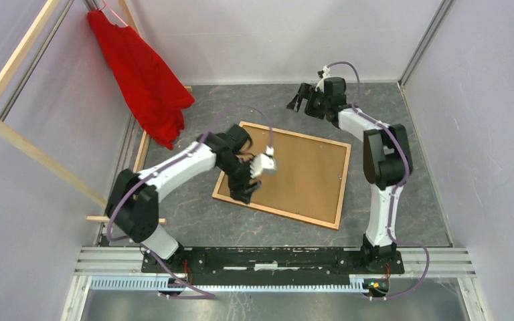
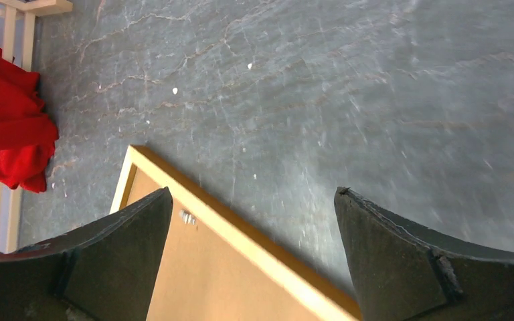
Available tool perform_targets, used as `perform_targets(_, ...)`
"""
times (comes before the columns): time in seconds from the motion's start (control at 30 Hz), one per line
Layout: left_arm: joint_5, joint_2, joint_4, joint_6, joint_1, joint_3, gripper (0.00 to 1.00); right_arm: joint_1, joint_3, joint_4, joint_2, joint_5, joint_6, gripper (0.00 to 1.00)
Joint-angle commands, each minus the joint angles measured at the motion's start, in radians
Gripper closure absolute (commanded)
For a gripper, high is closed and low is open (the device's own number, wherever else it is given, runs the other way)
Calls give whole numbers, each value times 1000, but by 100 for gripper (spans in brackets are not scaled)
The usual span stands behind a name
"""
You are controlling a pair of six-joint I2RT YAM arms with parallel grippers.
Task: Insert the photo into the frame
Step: Adjust the photo frame at the center of the board, then install the photo frame at the center of the board.
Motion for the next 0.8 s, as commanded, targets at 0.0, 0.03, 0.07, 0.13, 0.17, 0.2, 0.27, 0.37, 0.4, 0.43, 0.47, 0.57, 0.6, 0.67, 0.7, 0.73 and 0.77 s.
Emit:
perform_targets(0.0,38,-66,-68,114,223,86,28,36,-192,25,-234,72,-67,2)
perform_targets(0.03,38,-55,-47,105,285,97,29,35,-266,82,-292,61,-51,2)
perform_targets(0.07,39,-37,-20,85,345,109,32,30,-360,153,-343,44,-4,2)
perform_targets(0.13,71,23,25,17,485,152,40,3,-505,310,-395,-65,122,2)
perform_targets(0.17,104,60,46,-43,537,170,45,-2,-563,399,-410,-121,185,2)
perform_targets(0.2,144,102,53,-73,569,189,49,3,-602,460,-424,-145,219,2)
perform_targets(0.27,208,176,60,-153,636,210,56,68,-617,417,-464,-87,173,2)
perform_targets(0.37,232,231,112,-203,656,177,60,233,-574,264,-489,46,71,7)
perform_targets(0.4,224,236,141,-214,655,157,61,284,-590,278,-490,74,88,12)
perform_targets(0.43,212,244,165,-224,657,140,62,333,-605,296,-489,108,105,19)
perform_targets(0.47,207,251,179,-230,658,127,63,372,-617,311,-483,144,118,26)
perform_targets(0.57,219,271,189,-227,659,105,64,485,-619,355,-431,200,162,49)
perform_targets(0.6,226,274,190,-223,659,99,65,519,-611,366,-408,216,180,59)
perform_targets(0.67,234,273,189,-211,659,84,65,567,-587,382,-356,241,212,70)
perform_targets(0.7,233,272,190,-205,658,78,65,588,-574,390,-334,250,224,73)
perform_targets(0.73,231,274,190,-200,659,75,66,603,-555,388,-309,265,232,76)
perform_targets(0.77,226,276,190,-197,661,72,66,618,-540,380,-291,278,236,78)
